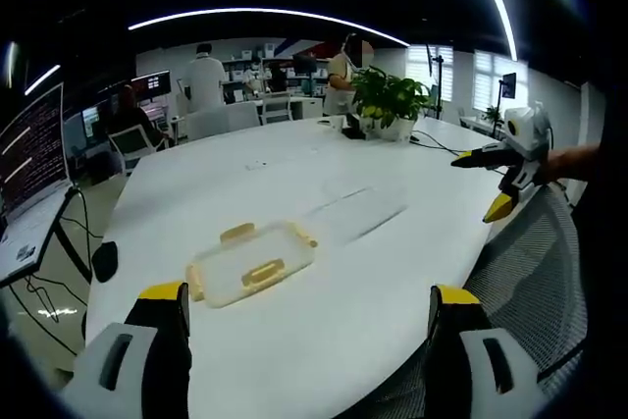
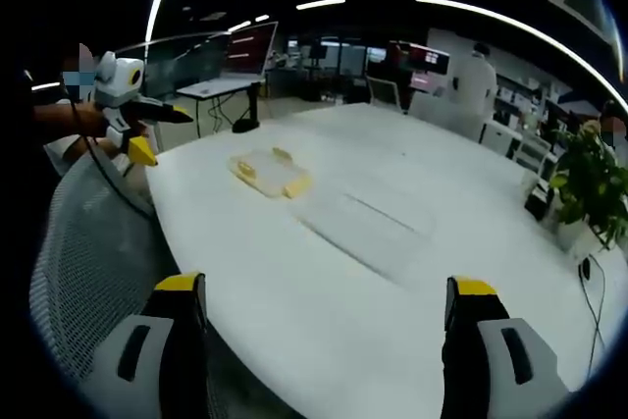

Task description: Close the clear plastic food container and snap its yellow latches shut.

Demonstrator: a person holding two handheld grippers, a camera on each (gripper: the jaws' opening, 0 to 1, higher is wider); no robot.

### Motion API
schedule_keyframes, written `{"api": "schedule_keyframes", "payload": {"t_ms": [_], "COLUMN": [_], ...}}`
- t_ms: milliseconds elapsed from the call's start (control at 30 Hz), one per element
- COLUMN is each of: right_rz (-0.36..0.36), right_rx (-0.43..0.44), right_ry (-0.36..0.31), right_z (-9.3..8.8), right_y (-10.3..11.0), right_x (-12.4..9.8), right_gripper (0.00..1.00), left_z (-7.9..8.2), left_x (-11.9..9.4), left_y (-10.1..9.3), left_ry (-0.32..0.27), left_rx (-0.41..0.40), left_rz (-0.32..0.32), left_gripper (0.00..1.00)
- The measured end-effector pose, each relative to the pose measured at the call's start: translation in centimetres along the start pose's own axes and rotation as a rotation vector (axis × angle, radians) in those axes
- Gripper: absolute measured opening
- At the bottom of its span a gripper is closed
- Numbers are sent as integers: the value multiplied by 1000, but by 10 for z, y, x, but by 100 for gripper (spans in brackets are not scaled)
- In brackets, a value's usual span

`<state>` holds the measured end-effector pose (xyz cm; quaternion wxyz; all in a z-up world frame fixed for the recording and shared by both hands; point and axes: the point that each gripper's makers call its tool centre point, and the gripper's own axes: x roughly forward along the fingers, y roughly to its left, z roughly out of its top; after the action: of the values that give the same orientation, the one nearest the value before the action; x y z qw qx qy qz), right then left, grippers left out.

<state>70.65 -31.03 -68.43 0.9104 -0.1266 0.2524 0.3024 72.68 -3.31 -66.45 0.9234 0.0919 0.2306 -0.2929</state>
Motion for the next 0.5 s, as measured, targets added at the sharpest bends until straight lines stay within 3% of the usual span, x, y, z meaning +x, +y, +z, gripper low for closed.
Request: {"api": "schedule_keyframes", "payload": {"t_ms": [500], "right_rz": [-2], "right_rx": [-2], "right_ry": [-3], "right_z": [0], "right_y": [-1], "right_x": [-1], "right_gripper": [99], "left_z": [2], "left_x": [0], "left_y": [-1], "left_ry": [-5], "left_rx": [6], "left_rz": [-2], "left_gripper": [99]}}
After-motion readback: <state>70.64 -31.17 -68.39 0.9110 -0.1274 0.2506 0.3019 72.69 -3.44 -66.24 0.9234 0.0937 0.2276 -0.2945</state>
